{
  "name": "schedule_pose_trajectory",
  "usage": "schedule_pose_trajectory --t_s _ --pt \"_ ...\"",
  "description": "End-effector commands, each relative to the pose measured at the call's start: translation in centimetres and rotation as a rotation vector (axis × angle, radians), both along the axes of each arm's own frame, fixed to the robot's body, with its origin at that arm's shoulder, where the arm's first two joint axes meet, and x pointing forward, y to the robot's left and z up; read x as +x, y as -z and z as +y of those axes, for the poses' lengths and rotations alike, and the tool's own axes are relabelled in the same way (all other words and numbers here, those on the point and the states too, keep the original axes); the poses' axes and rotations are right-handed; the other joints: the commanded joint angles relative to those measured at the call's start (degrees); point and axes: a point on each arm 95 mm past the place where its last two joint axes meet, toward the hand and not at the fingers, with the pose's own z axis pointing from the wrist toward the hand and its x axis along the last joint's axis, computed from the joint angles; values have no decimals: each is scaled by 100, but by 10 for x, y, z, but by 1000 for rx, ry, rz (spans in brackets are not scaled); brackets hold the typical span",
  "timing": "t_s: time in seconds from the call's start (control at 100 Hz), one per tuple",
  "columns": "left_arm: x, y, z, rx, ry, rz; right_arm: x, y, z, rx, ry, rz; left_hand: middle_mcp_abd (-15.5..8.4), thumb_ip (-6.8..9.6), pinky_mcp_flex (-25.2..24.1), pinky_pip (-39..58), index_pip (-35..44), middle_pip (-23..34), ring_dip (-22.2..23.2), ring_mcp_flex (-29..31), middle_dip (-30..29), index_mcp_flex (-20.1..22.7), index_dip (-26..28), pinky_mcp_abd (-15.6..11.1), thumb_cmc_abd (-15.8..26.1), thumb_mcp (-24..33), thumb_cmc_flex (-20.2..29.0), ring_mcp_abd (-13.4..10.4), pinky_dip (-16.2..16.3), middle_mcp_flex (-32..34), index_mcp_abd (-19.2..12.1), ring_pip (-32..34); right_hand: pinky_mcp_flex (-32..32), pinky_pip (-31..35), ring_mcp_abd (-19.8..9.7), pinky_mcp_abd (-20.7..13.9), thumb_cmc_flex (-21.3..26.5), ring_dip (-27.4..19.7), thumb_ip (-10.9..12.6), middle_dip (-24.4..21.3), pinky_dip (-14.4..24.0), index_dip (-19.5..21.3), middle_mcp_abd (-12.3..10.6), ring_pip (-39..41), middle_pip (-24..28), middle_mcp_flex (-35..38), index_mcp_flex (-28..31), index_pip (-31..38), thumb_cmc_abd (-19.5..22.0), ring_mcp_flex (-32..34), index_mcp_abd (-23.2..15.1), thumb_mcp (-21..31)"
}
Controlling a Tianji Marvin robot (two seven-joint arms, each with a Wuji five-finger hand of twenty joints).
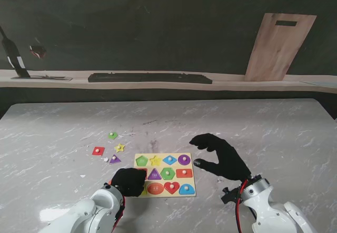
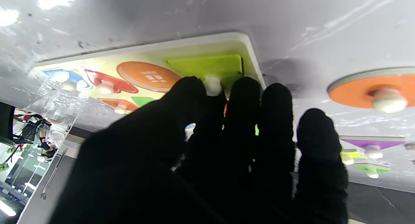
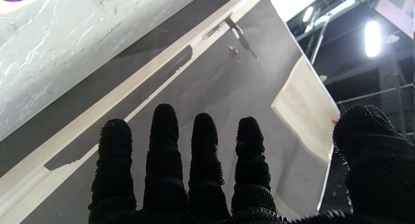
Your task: Fit puzzle pieces into a puzzle board
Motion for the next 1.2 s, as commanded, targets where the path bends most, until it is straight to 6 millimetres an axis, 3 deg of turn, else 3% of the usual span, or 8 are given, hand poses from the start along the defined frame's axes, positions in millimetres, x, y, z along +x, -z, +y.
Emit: schedule_pose_trajectory --t_s 0.0,0.3,0.45,0.54,0.67,0.78,1.19 --pt "-4 6 0 14 3 21 -2 2 2 5 -1 3 221 -292 -74 -11 -168 -306 -42 -161 -204 -17 -130 253 -204 -17 157 119 45 -144 65 -73 -60 44 -181 -1 70 17 205 35 75 43 -101 21 23 113 -10 -39 116 -18 -106 -105" --pt "-6 6 0 21 13 31 -2 2 1 7 0 2 181 -296 -126 -49 -239 -447 -57 -210 -199 -34 -99 218 -211 6 235 96 38 -125 20 -137 -62 45 -179 0 75 17 212 35 76 40 -102 22 23 115 -11 -46 135 -19 -104 -105" --pt "-6 5 3 43 29 32 -3 2 1 9 1 1 137 -364 -326 -189 -589 -258 28 -459 38 -241 -132 151 -181 -510 129 100 -5 -493 -228 -181 -57 48 -180 1 85 19 215 36 77 40 -101 25 26 123 -11 -48 150 -15 -105 -109" --pt "-7 5 6 85 65 10 -3 2 1 10 1 2 65 -308 -395 -235 -958 -81 59 -551 45 -378 -54 115 47 -679 -236 78 -22 -801 -297 -242 -58 49 -176 1 90 20 218 36 78 41 -99 28 25 116 -14 -48 171 -12 -100 -110" --pt "-8 5 7 111 94 -2 -2 2 1 10 1 2 -6 -13 -445 -268 -1572 121 87 -598 -230 -549 161 94 407 -762 -625 76 -42 -986 -320 -317 -56 51 -178 1 98 22 221 38 78 42 -101 33 28 119 -11 -46 190 -6 -102 -122" --pt "-9 5 7 107 98 -8 -2 2 1 10 1 2 -26 28 -494 -295 -1776 113 78 -654 -339 -676 159 82 466 -816 -727 76 -51 -1062 -346 -364 -54 54 -172 -4 111 22 226 40 79 43 -99 34 32 120 -10 -42 205 -8 -103 -129" --pt "-9 -1 11 26 64 -76 -3 2 1 12 10 -1 19 -123 -670 -413 -2114 -135 38 -831 -655 -802 118 68 525 -1264 -1401 106 -93 -1380 -211 -546 -54 63 -166 -3 145 26 239 42 79 45 -98 50 41 133 -2 -37 259 4 -88 -167"
